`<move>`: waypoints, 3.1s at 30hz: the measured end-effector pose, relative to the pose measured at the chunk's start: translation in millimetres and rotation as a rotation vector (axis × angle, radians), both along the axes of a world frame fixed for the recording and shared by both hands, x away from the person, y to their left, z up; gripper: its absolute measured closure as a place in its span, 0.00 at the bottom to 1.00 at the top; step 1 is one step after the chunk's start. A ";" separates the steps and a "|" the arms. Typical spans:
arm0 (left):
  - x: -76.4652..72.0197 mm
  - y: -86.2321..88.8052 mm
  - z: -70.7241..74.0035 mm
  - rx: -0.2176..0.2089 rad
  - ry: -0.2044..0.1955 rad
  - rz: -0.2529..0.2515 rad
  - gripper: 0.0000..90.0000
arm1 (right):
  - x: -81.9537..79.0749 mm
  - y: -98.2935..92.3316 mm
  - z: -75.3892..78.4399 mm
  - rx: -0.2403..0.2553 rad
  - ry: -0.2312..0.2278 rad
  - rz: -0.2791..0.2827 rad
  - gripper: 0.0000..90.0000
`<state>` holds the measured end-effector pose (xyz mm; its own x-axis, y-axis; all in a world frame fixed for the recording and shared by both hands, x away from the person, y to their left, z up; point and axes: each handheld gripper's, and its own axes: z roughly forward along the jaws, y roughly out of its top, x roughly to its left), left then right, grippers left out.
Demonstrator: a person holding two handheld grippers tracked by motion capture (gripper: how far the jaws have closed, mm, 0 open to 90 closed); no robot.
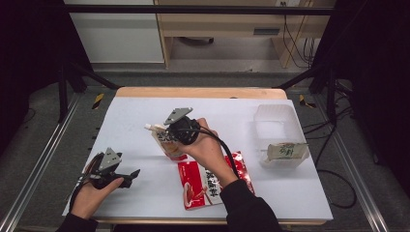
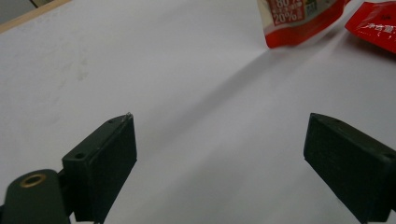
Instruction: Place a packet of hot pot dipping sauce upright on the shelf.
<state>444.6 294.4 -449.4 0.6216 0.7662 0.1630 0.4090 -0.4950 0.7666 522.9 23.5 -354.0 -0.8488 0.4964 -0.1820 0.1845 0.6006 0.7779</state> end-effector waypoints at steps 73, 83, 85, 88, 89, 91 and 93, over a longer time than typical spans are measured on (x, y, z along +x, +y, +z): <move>37.7 -87.3 113.9 0.005 0.042 -0.399 0.66 | -49.7 -47.0 31.8 0.040 0.019 0.152 1.00; 33.3 -93.4 123.9 -0.012 0.018 -0.414 0.79 | -48.1 -54.4 36.0 0.065 0.018 0.131 1.00; 33.7 -95.9 128.0 -0.001 0.030 -0.420 0.80 | -48.6 -56.5 37.9 0.066 0.014 0.128 1.00; 34.0 -97.8 131.1 0.005 0.027 -0.419 0.80 | -49.1 -57.0 38.8 0.059 0.012 0.122 1.00; 33.9 -99.2 133.8 0.009 0.021 -0.416 0.80 | -49.3 -58.5 40.3 0.062 0.011 0.115 1.00; 34.1 -102.8 139.4 0.014 0.018 -0.419 0.80 | -49.3 -60.1 41.4 0.064 0.012 0.109 1.00; 34.9 -105.8 142.1 0.025 0.025 -0.426 0.80 | -49.0 -61.9 42.2 0.059 0.012 0.107 1.00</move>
<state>479.5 188.5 -307.3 0.8857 0.4362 0.1587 0.1826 -0.6417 0.7449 473.8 -38.3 -311.8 -0.8993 0.4127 -0.1446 0.1313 0.5703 0.8109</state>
